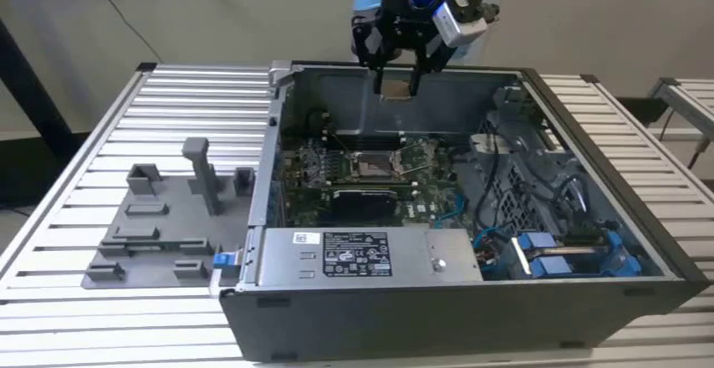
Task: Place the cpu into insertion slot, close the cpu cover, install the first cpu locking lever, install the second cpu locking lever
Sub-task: 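Place the cpu into insertion slot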
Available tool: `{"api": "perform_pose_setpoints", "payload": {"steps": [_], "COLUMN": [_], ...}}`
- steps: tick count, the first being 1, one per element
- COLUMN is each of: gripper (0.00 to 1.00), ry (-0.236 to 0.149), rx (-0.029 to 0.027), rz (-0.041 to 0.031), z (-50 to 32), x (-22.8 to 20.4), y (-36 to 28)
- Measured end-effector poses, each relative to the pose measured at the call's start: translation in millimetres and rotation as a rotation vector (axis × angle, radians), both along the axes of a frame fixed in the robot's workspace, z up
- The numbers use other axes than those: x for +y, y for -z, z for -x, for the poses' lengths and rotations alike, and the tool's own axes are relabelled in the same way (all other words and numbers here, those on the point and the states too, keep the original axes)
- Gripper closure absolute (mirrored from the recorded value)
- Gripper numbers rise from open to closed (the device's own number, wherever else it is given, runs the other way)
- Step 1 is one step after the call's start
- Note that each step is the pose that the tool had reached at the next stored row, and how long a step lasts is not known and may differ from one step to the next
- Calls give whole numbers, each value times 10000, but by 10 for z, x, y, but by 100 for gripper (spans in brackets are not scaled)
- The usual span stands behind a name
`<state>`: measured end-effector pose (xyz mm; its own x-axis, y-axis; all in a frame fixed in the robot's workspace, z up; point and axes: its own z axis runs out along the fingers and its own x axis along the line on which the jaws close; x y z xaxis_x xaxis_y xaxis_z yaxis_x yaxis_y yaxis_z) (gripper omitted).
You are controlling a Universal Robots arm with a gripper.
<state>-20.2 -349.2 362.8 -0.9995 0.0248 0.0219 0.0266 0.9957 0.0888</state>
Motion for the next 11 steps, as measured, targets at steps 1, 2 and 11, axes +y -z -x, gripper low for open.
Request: {"api": "perform_pose_setpoints", "payload": {"steps": [1,2,11], "gripper": [46,46,46], "ry": [17,72,1104], "rx": [1,1,49], "rz": [0,0,1], "z": [0,0,0], "x": [0,0,0], "y": [0,0,4]}}
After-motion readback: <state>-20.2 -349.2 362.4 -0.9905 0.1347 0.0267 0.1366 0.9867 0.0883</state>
